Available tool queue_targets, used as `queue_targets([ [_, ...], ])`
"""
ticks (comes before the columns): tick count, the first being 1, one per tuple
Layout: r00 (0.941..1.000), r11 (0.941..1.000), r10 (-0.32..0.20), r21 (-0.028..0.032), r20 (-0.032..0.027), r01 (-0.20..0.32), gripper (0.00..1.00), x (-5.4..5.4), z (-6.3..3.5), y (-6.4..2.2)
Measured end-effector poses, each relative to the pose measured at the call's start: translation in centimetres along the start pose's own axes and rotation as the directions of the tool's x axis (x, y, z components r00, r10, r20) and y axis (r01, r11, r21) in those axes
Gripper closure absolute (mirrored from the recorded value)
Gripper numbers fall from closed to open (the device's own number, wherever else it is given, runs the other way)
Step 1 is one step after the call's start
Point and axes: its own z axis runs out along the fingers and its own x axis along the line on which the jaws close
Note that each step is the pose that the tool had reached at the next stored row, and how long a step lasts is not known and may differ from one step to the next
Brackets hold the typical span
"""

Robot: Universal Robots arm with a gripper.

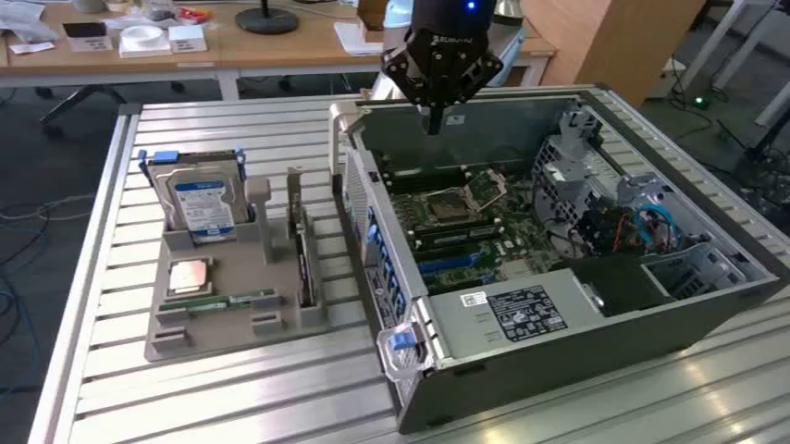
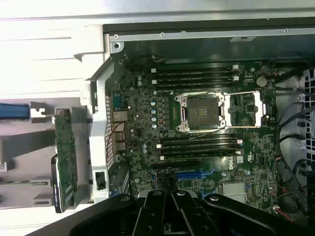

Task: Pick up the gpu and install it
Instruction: 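Reach for the gpu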

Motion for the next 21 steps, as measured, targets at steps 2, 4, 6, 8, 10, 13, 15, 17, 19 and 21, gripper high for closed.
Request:
queue_targets([
  [2, 1.0000, 1.0000, 0.000, 0.0000, 0.0000, 0.000, 0.89, 0.0, 0.00, 0.00],
  [4, 1.0000, 1.0000, 0.000, 0.0000, 0.0000, 0.000, 0.89, 0.0, 0.00, 0.00],
  [6, 1.0000, 1.0000, 0.000, 0.0000, 0.0000, 0.000, 0.89, 0.0, 0.00, 0.00],
  [8, 1.0000, 1.0000, 0.000, 0.0000, 0.0000, 0.000, 0.89, 0.0, 0.00, 0.00],
  [10, 1.0000, 1.0000, 0.000, 0.0000, 0.0000, 0.000, 0.89, 0.0, 0.00, 0.00],
  [13, 1.0000, 1.0000, 0.000, -0.0002, 0.0002, 0.000, 0.89, 0.1, 0.01, 0.00],
  [15, 1.0000, 1.0000, 0.000, -0.0001, 0.0001, 0.000, 0.89, 0.3, 0.00, -0.02],
  [17, 1.0000, 1.0000, 0.000, 0.0000, 0.0001, 0.000, 0.89, 0.5, 0.00, -0.04],
  [19, 1.0000, 1.0000, 0.000, 0.0000, 0.0001, 0.000, 0.89, 0.8, 0.00, -0.06],
  [21, 1.0000, 1.0000, 0.000, 0.0000, 0.0001, 0.000, 0.89, 1.1, 0.00, -0.08],
])
